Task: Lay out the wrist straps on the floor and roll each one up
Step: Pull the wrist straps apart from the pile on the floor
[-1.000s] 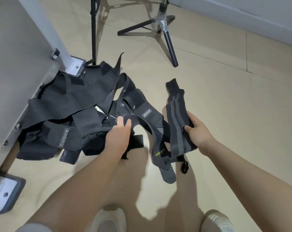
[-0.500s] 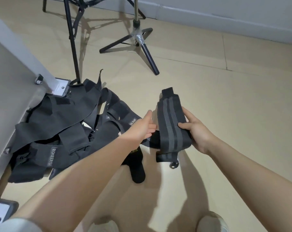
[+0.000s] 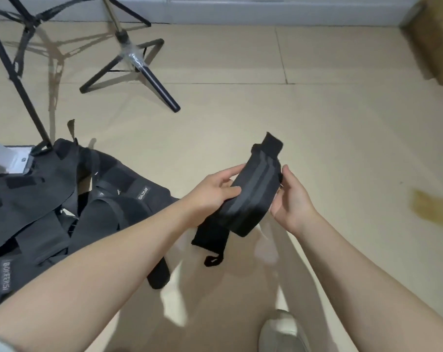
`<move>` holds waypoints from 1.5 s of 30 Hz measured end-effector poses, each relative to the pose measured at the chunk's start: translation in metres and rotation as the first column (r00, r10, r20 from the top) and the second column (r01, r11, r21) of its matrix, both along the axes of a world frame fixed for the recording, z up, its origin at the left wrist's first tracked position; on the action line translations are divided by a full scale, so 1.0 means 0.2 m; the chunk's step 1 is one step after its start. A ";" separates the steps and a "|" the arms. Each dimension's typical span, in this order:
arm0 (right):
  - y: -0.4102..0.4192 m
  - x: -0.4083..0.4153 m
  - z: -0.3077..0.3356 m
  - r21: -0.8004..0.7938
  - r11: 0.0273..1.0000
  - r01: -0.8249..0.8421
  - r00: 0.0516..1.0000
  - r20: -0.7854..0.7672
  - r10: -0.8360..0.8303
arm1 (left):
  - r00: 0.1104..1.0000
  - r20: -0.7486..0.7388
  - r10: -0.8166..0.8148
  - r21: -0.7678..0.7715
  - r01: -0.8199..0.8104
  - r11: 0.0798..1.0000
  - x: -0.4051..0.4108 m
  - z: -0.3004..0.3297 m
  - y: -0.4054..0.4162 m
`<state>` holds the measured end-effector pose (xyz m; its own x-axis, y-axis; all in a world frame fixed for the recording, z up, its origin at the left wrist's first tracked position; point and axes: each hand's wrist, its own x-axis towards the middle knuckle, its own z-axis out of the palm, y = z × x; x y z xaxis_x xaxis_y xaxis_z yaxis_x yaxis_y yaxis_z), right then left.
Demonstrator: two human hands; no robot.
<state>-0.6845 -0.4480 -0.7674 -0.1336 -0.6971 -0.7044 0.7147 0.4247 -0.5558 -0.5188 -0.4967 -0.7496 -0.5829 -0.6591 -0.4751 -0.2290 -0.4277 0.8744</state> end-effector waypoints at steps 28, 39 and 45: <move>-0.27 -0.16 0.07 -0.414 0.854 -0.316 0.819 -0.574 0.025 | 0.956 0.035 0.291 -0.076 -0.288 0.955 -0.34 -0.03 -0.30; -0.74 -0.15 -0.41 0.216 0.905 -0.367 0.583 -0.705 0.405 | 0.774 0.535 0.338 -0.277 -0.217 0.936 -0.13 -0.47 -0.29; -0.20 -0.06 -0.62 0.398 0.845 -0.357 0.399 -0.753 0.523 | 0.746 0.646 0.162 -0.371 0.121 0.921 0.00 -0.68 -0.03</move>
<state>-0.6958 -0.4889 -0.8905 -0.3997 -0.7365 -0.5457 -0.3357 0.6716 -0.6605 -0.5178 -0.5033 -0.8854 -0.2040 -0.8698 -0.4493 -0.7951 -0.1205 0.5944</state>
